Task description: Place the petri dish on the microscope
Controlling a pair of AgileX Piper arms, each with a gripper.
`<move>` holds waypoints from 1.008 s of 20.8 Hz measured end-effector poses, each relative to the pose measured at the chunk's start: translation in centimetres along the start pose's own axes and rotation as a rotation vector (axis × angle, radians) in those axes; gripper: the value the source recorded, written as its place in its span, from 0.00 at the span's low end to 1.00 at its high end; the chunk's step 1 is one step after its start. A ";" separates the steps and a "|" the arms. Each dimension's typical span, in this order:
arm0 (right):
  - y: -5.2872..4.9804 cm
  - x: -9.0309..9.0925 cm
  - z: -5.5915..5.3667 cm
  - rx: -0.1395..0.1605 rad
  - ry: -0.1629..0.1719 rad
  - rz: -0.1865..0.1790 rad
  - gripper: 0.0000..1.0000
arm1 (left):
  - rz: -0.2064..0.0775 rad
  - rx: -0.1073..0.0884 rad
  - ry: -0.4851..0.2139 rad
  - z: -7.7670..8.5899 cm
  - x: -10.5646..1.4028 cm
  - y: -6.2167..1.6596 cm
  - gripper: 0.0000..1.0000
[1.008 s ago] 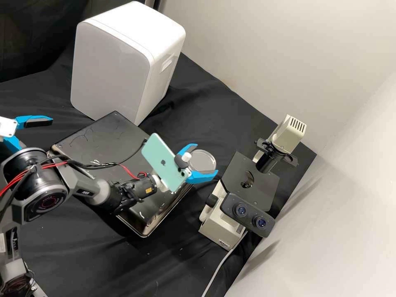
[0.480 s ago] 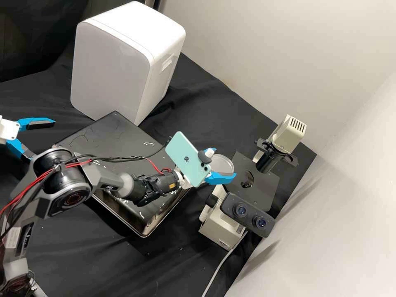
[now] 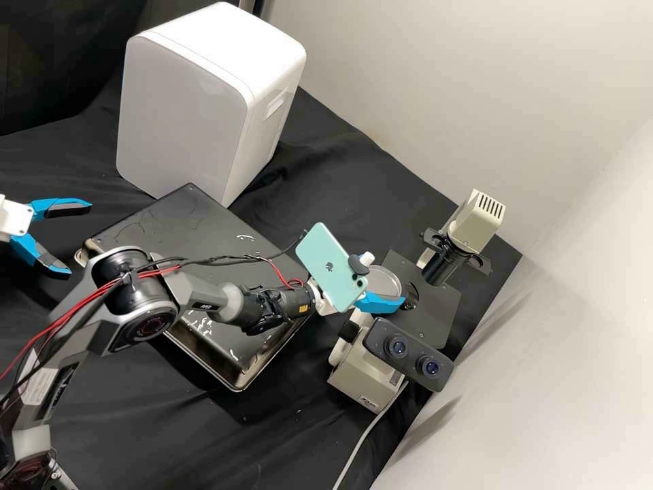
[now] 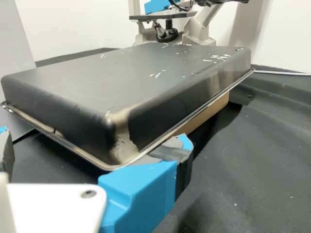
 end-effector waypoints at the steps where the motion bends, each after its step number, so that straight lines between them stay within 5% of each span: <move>1: 0.1 0.3 0.0 0.000 -0.002 0.009 0.00 | 0.000 0.005 -0.002 0.0 0.0 -0.01 1.00; 10: 0.2 2.5 0.7 -0.005 -0.049 0.038 0.00 | -0.006 0.015 -0.008 0.1 0.2 -0.10 1.00; 15: -0.2 4.2 1.4 -0.041 -0.085 0.053 0.00 | -0.003 0.021 -0.009 0.1 0.3 -0.04 1.00; 21: -0.1 5.7 1.8 -0.051 -0.127 0.091 0.00 | -0.004 0.014 0.008 0.0 0.4 -0.07 1.00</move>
